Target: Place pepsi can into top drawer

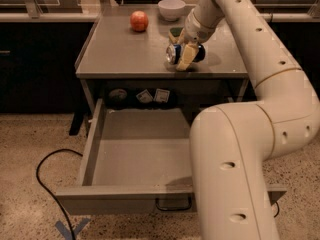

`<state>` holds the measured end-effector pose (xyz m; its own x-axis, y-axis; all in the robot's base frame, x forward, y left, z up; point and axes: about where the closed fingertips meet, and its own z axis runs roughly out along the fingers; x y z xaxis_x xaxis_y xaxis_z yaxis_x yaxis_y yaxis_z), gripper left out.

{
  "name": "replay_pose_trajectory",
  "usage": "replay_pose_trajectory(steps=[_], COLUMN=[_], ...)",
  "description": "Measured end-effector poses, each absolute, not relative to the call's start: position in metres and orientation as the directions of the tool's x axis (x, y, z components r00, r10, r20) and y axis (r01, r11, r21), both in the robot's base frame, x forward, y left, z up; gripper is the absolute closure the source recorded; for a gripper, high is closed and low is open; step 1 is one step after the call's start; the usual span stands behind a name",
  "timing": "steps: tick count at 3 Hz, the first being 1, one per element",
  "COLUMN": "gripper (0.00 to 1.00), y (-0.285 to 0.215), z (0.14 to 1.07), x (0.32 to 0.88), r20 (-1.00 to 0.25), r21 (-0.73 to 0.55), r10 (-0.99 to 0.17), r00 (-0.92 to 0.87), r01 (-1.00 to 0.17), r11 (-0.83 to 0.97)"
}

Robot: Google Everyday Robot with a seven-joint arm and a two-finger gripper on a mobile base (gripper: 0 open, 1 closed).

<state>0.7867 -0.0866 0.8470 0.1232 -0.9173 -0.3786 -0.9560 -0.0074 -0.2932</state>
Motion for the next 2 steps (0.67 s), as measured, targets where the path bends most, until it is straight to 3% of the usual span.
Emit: replay_pose_trajectory(steps=[2], gripper=[1.00], y=[-0.043], z=[0.919], x=[0.720], r20=[-0.535], r21=[-0.300], r10=[-0.837], r00=[0.116], r01=[-0.952], r11=[0.060])
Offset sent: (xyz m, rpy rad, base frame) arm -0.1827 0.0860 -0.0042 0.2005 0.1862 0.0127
